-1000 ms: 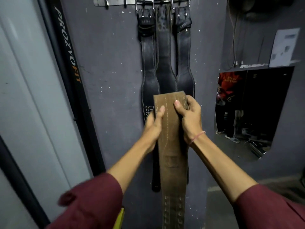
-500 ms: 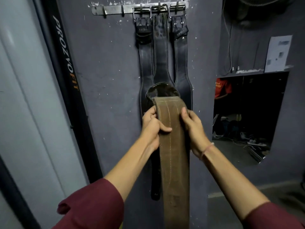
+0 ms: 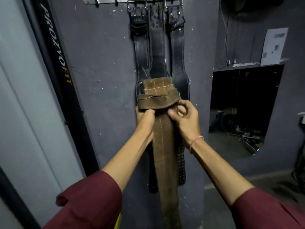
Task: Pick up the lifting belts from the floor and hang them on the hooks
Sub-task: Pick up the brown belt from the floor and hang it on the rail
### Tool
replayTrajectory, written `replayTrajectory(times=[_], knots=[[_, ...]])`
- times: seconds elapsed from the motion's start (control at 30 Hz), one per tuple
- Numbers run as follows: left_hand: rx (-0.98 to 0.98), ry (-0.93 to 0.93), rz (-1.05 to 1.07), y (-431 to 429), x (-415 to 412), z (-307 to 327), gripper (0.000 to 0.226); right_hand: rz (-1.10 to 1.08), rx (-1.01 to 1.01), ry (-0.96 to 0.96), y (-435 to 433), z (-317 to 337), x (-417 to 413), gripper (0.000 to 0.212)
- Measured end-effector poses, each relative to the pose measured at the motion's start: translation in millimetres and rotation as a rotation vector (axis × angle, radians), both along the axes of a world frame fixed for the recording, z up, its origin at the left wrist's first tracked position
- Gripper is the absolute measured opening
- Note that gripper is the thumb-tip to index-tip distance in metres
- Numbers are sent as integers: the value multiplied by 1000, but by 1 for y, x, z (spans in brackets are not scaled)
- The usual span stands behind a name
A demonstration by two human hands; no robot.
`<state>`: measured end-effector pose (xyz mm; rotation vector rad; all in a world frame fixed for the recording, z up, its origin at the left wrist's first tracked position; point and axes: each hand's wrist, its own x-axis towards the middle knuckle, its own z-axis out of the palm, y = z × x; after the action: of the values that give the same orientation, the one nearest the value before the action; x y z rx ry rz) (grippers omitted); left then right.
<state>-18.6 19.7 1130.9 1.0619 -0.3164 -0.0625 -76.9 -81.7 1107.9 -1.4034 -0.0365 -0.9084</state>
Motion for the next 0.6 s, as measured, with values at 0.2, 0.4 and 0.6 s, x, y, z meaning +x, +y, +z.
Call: replayTrajectory(times=[0.2, 0.4, 0.6], knots=[[23, -21, 26, 5, 14, 2, 60, 210, -35, 448, 5, -152, -33, 33], [42, -14, -2, 5, 25, -1, 52, 165, -35, 250, 11, -98, -28, 24], [79, -97, -98, 9, 10, 9, 42, 1, -85, 238, 10, 20, 3, 61]])
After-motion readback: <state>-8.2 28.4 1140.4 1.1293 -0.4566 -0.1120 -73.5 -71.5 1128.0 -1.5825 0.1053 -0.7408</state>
